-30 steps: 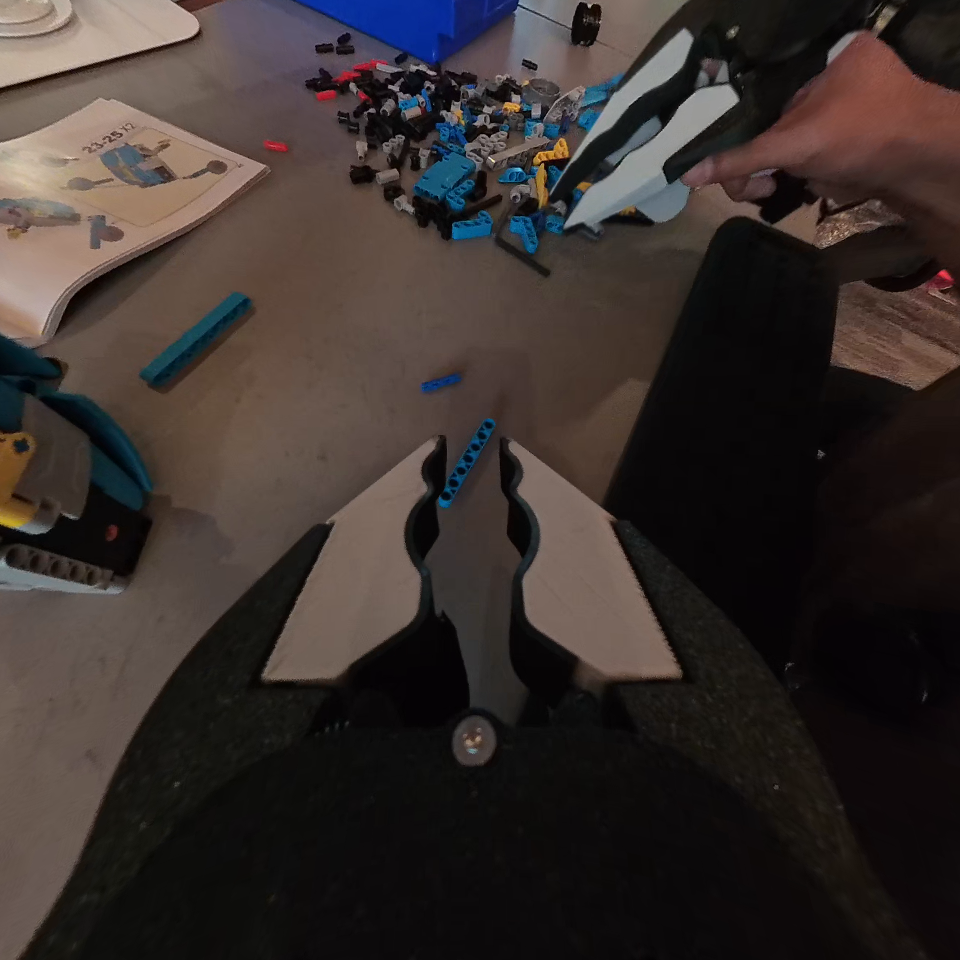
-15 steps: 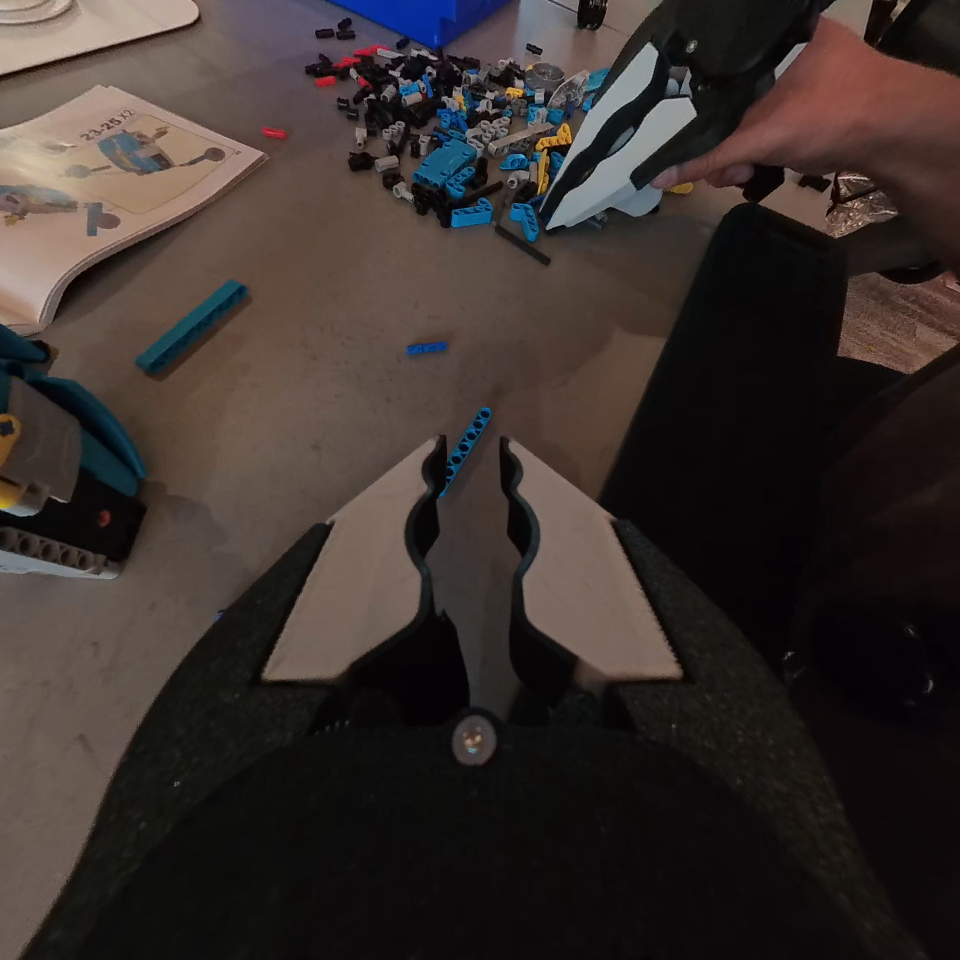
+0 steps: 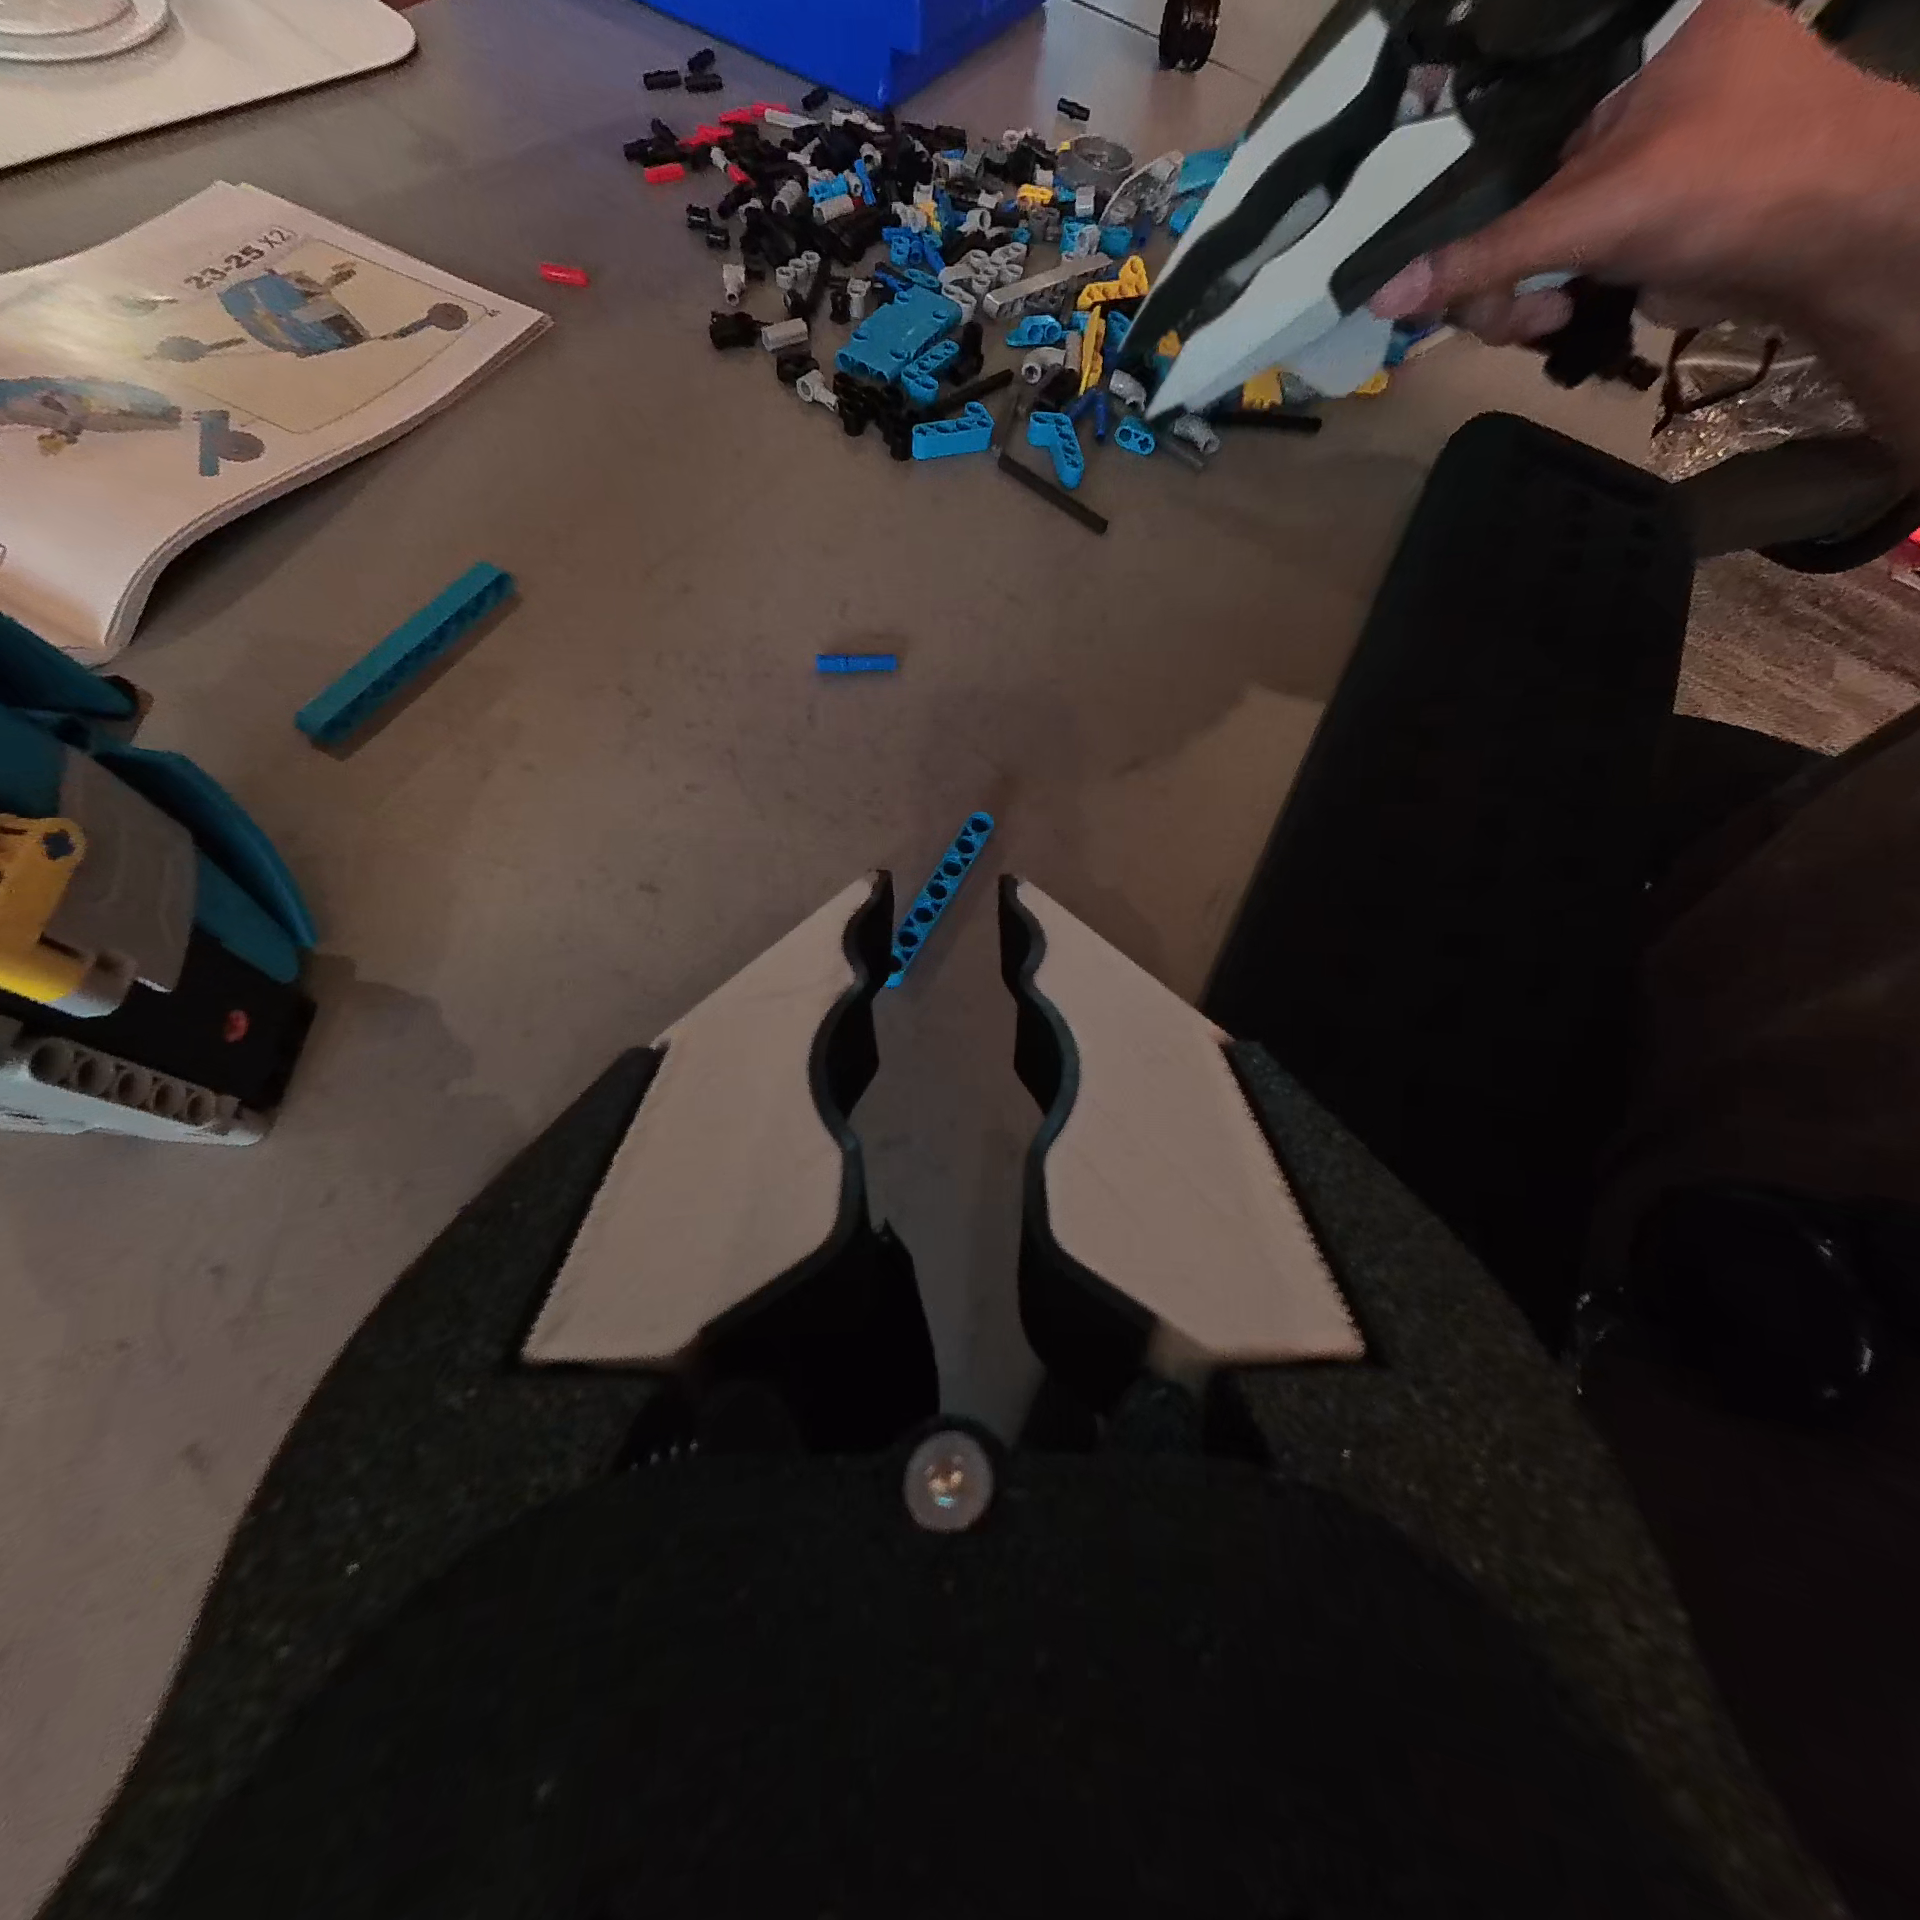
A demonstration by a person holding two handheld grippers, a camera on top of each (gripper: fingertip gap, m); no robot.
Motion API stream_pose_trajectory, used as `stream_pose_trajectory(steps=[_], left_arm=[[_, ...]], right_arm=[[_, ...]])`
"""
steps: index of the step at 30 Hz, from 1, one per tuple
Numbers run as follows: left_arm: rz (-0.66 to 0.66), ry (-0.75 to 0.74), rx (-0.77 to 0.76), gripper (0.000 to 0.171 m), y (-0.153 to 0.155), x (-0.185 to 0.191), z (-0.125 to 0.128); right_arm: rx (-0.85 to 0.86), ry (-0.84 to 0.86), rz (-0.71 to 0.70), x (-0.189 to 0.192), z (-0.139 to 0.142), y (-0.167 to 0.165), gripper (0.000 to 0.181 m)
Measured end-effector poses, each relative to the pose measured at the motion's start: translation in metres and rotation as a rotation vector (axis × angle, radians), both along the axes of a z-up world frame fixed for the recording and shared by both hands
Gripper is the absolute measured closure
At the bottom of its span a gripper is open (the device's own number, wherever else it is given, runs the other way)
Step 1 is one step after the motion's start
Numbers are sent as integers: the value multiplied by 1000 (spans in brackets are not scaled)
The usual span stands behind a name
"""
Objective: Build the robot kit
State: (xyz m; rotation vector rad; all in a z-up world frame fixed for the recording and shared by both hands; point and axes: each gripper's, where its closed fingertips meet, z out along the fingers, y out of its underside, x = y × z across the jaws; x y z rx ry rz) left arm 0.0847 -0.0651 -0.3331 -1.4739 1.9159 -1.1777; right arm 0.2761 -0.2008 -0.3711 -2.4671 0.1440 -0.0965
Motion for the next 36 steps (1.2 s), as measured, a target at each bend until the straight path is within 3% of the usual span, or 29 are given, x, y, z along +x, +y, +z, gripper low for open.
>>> stream_pose_trajectory(steps=[11, 25, 36], left_arm=[[-13, 0, 12, 152, -1, 1, 0], [10, -4, 23, 152, 4, -3, 3], [12, -10, 20, 152, 3, -6, 3]], right_arm=[[-45, 20, -50, 1, -20, 4, 155], [-19, 36, -35, 4, -17, 16, 152], [-52, 39, 9, -9, -20, 13, 165]])
